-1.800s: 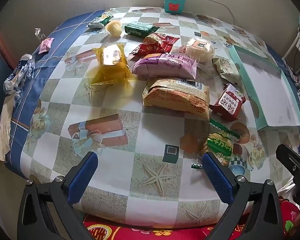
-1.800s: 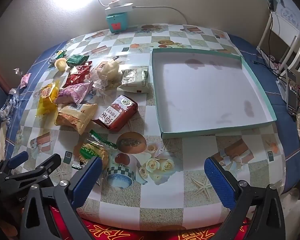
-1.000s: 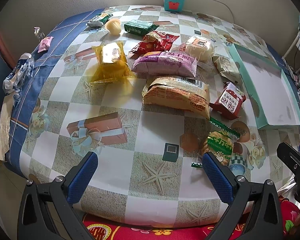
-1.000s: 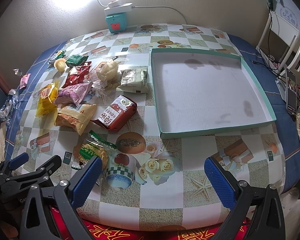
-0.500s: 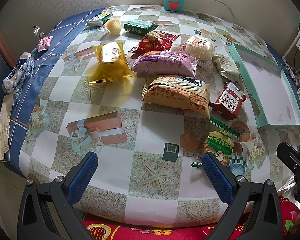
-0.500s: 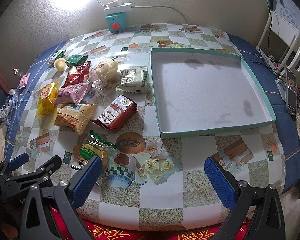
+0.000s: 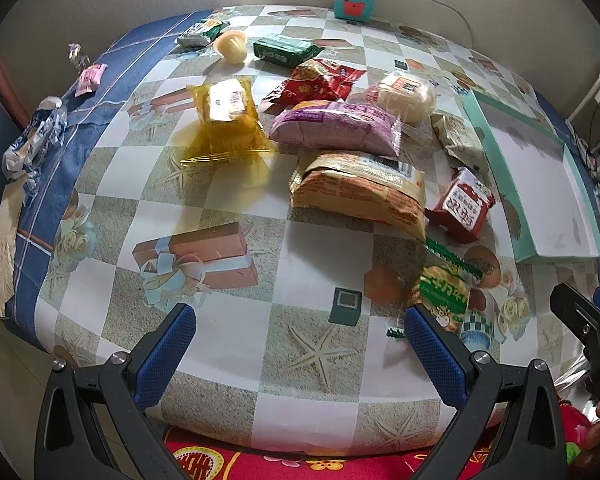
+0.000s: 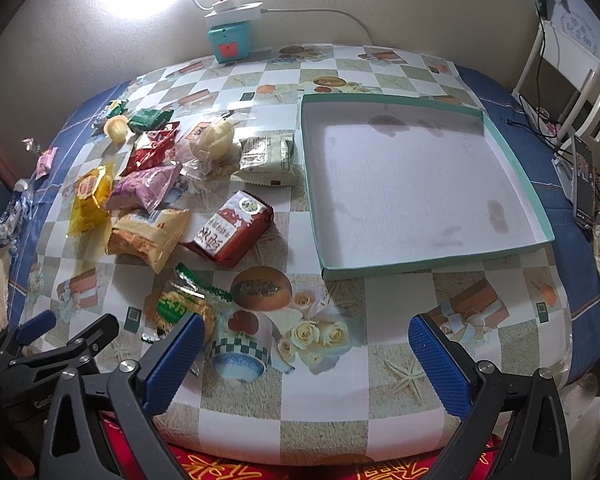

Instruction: Organize snacks

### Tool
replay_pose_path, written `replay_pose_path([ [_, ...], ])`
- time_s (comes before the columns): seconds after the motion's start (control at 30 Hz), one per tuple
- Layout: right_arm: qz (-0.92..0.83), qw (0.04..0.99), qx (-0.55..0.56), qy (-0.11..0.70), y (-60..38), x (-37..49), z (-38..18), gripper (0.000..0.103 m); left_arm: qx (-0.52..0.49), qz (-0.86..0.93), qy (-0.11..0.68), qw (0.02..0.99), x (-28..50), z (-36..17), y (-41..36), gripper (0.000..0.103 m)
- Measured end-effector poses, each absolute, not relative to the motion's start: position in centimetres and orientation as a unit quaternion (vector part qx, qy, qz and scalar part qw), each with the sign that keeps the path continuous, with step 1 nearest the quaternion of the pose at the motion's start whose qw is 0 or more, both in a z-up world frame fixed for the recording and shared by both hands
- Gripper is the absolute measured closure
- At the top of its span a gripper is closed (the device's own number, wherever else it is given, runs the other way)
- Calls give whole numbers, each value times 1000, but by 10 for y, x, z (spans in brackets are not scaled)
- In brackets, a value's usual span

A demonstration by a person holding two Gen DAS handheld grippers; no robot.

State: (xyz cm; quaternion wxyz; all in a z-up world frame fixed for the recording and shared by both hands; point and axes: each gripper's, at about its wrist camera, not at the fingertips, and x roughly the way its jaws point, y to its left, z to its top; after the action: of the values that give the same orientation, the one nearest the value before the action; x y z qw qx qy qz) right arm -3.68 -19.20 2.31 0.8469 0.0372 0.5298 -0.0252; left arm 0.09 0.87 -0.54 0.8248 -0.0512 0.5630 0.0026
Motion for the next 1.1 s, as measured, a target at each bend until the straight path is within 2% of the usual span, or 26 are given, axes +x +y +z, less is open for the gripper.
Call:
replay_pose_path([
  [0.13,-11,844,51,534,-185,-26,21,0,-115,-22,557,822,10,-6,21,0],
  [0.3,29,829,60,555,-162,-15,8,0,-107,12,511,853,14,-2,44,0],
  [0.63,58,788,41,612,-119,-1,-30,0,-130,17,552,824,22,-15,73,0],
  [0.87,49,771,21,634,-104,4,-51,0,-156,-2,544,825,27,-17,85,0],
  [1.1,46,773,-7,633,-82,9,-63,1,-133,13,545,828,36,-8,80,0],
])
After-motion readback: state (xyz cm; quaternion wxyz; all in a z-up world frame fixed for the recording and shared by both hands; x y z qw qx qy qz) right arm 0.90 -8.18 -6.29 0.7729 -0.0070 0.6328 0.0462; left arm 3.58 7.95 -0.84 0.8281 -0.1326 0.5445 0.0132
